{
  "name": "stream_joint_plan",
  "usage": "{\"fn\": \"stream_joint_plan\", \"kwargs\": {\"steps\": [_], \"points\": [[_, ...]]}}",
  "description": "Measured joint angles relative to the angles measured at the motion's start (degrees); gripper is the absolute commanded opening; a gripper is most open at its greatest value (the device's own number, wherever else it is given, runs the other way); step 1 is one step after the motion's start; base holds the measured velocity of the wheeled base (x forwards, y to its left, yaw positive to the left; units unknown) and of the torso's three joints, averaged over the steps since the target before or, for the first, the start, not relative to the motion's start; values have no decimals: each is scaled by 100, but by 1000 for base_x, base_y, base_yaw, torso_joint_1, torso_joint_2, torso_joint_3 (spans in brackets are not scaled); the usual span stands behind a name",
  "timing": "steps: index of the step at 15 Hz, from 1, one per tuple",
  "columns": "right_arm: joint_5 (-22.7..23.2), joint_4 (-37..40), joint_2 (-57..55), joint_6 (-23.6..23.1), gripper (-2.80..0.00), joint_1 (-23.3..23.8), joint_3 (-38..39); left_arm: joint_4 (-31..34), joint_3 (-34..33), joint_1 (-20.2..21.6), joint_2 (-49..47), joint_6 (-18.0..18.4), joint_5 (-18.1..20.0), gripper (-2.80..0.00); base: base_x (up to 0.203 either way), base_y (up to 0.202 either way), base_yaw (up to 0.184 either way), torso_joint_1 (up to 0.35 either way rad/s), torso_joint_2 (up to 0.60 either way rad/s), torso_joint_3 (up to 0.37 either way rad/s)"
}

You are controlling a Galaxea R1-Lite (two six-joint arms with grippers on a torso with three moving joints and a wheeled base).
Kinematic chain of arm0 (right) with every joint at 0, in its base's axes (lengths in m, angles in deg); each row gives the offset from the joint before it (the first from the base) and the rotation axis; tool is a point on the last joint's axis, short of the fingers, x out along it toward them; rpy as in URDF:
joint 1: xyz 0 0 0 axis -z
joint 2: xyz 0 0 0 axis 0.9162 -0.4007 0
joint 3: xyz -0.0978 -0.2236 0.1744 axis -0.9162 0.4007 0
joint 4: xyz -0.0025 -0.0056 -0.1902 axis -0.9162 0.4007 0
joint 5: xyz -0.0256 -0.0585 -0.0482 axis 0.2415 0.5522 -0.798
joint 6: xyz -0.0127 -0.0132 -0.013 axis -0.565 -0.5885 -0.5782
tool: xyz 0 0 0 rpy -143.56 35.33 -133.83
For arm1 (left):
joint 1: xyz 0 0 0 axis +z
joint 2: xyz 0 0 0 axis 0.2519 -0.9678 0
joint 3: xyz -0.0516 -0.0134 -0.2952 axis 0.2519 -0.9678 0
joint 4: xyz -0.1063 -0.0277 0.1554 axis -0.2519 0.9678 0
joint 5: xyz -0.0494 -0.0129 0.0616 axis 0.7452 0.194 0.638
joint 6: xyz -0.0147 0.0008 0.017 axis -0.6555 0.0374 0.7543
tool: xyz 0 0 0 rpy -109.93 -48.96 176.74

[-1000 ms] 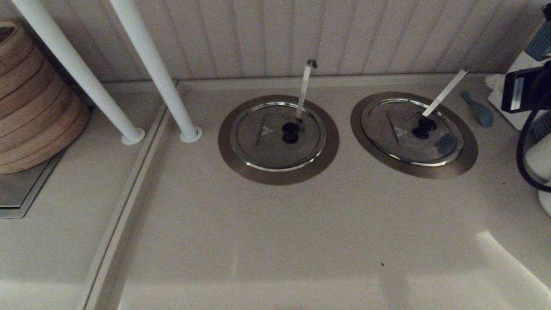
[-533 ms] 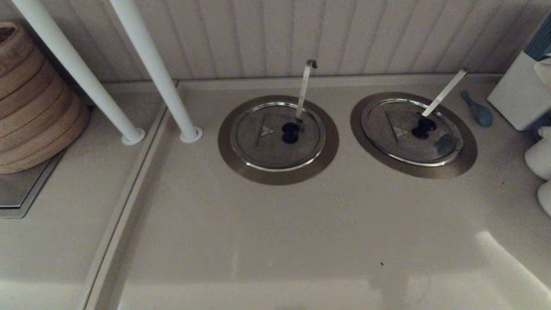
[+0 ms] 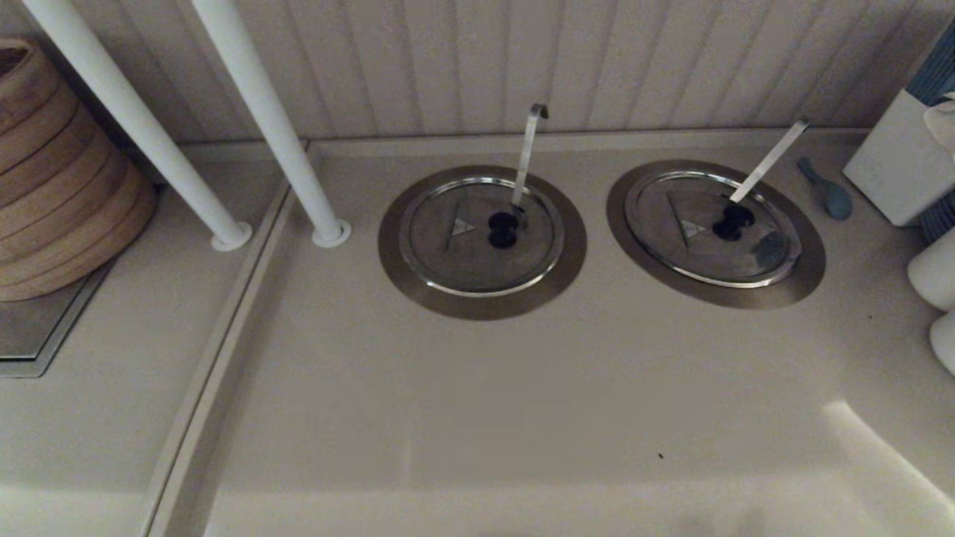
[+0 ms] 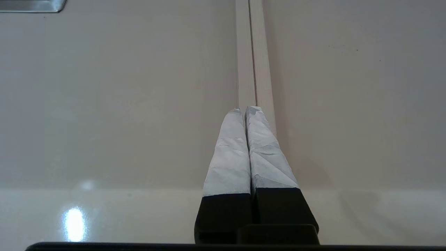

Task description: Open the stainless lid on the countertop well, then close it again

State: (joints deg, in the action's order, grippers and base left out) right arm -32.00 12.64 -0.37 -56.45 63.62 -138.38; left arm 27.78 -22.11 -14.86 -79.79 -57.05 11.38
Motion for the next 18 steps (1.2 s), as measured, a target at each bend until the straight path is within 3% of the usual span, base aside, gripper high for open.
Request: {"fn": "stream_joint_plan", "kwargs": {"steps": [4,6,9,12,18], "points": [[167,42,1222,-266,-280,273,565,-1,0,3,0,1,2,-280,0,0,0,0,0,0],[502,47,1891,-277,-280,294,913,-1,0,3,0,-1,4,-280,0,0,0,0,0,0],[1090,56,2943,-130,-280,294,1429,-1,0,2,0,-2,2,-280,0,0,0,0,0,0],[1346,-94,3429,288,-280,287,2080,1,0,2,0,-2,2,-280,0,0,0,0,0,0],[1202,-2242,3602,-43,-280,283,4546,-1,0,0,0,-2,5,-280,0,0,0,0,0,0]]}}
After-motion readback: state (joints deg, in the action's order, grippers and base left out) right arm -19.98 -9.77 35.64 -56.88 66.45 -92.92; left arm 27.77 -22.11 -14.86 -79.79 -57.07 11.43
